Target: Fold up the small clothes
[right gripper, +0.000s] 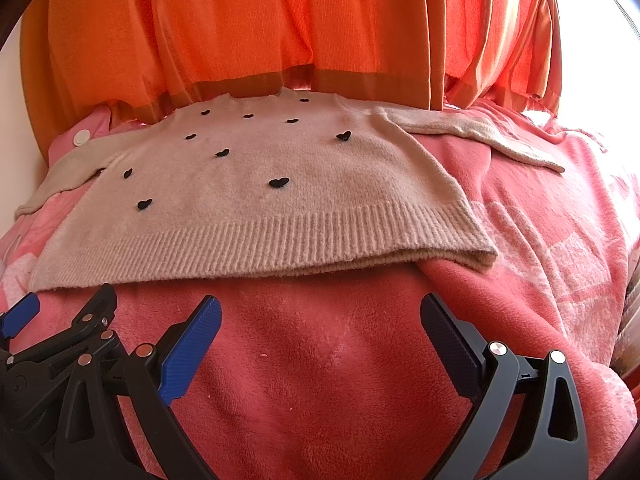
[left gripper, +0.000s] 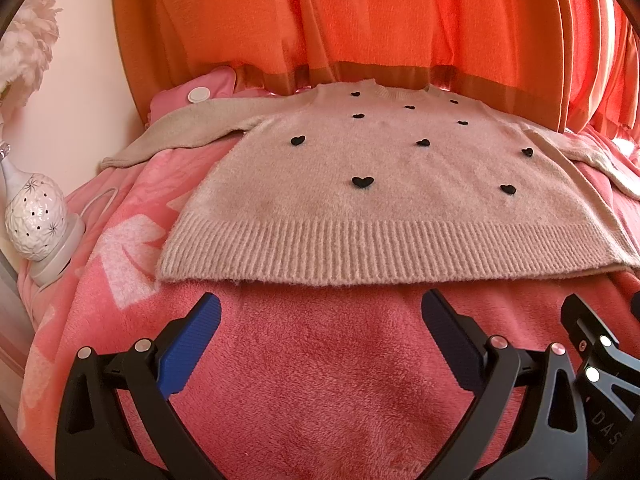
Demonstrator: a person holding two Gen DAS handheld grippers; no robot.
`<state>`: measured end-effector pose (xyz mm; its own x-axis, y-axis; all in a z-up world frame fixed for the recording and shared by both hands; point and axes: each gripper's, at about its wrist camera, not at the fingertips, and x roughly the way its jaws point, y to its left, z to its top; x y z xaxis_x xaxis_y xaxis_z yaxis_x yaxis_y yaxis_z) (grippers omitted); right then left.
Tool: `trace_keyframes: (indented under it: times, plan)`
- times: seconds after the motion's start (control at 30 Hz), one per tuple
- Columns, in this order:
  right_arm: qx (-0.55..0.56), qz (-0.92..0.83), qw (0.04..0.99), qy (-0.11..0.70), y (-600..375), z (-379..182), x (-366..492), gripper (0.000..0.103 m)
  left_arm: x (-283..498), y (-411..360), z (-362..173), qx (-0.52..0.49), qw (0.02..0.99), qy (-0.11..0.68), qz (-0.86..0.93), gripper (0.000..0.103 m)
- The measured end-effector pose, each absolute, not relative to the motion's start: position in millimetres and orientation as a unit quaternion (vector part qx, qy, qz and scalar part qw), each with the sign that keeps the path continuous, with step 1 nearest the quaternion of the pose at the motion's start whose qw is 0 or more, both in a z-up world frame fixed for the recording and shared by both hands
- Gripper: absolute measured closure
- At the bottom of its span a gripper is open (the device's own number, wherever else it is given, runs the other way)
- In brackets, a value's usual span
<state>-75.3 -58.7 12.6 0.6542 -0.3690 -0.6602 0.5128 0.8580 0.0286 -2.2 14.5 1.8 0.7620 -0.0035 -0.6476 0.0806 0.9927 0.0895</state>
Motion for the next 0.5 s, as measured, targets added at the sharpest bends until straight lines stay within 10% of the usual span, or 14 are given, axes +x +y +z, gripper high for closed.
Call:
trace_keyframes:
  times: [0.5]
  plan:
    - [0.107,-0.244,0.903,0.337,-58.5,11.7,-74.7,0.005,-0.8,16.4,-0.6,0.058,0.936,0.346,-0.022,0.005]
